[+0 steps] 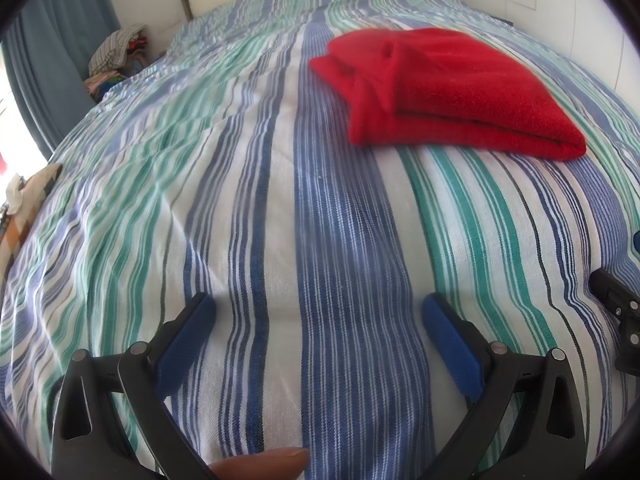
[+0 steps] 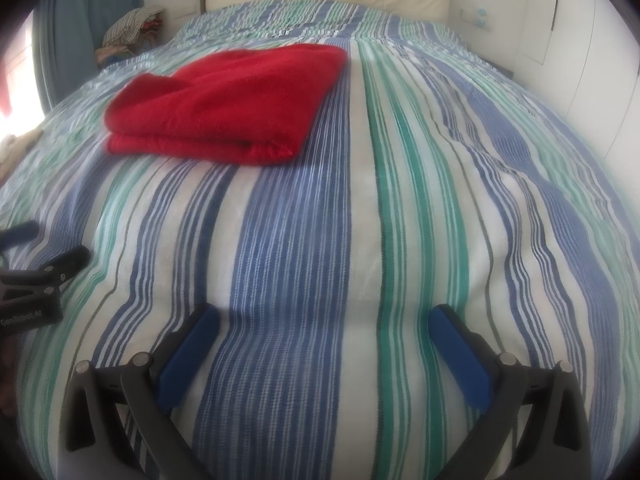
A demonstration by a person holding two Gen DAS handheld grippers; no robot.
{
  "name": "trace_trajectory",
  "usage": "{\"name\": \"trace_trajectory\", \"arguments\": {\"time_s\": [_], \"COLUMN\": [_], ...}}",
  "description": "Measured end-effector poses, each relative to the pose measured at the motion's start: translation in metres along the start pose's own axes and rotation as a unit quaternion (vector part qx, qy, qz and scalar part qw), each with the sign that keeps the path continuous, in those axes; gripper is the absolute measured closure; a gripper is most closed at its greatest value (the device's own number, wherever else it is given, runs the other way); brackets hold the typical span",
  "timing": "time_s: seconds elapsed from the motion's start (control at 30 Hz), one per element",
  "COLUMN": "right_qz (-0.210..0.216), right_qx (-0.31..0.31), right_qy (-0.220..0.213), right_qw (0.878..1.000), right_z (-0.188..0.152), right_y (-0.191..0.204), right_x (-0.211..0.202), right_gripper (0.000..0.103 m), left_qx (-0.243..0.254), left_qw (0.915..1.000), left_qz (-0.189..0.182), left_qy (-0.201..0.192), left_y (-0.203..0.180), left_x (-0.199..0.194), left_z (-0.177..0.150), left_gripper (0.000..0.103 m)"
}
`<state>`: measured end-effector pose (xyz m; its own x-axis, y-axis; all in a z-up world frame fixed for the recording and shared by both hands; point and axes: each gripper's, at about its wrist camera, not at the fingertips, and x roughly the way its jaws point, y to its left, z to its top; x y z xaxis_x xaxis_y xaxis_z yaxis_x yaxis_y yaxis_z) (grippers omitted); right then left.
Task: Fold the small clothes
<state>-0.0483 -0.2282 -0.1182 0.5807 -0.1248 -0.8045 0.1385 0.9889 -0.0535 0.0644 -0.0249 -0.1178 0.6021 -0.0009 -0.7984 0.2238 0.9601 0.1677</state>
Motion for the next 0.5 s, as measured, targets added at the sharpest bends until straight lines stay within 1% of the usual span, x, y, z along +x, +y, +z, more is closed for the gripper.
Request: {"name": "trace_trajectory", "arguments": {"time_s": [0.5], "right_qz": [-0.002], "right_qx": [-0.001], "right_qy": [-0.001], "right_qw": [1.0], "right_z": [0.0007], "right_y": [0.0002], "right_x": [0.0002], "right_gripper": [0.0], "left_qx": [-0.001], "left_qw": [1.0], "left_qz": [0.0], "left_qy": [-0.004], "left_y": [0.0004], "left_x": [0.0], "left_z": [-0.0004], "left_gripper": [0.0]}}
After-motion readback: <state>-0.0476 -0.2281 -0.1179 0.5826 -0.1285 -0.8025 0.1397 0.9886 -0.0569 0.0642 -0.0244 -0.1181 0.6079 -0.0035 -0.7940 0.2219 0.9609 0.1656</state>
